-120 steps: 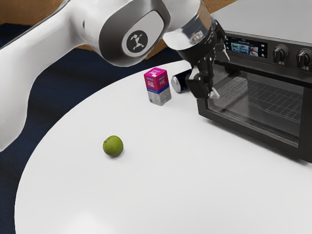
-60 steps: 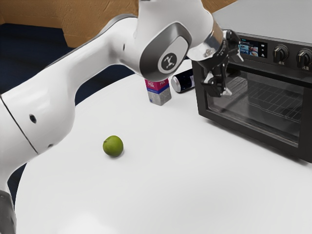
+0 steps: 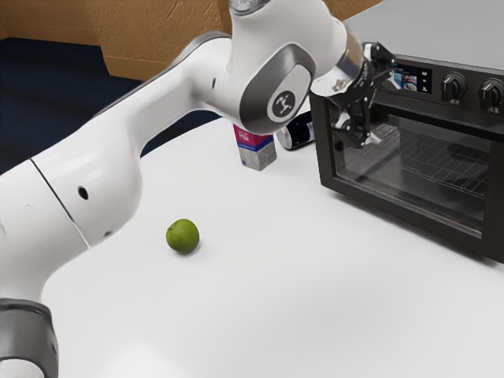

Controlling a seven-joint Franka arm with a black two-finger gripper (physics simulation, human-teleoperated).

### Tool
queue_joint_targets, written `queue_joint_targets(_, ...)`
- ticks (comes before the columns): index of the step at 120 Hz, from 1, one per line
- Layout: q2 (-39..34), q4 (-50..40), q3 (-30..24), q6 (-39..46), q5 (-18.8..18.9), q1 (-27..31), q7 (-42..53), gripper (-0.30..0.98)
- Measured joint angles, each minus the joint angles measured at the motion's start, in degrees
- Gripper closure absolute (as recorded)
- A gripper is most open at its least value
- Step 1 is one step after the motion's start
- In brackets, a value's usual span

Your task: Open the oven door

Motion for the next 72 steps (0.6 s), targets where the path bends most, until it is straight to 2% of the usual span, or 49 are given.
queue_joint_targets(21,1.33,0.42,-0.05,0.74,0.08,2.53,1.98,0.0)
queue_joint_targets(72,5.1,2.72,-0.6,4.03,-0.08,2.62,5.32,0.0)
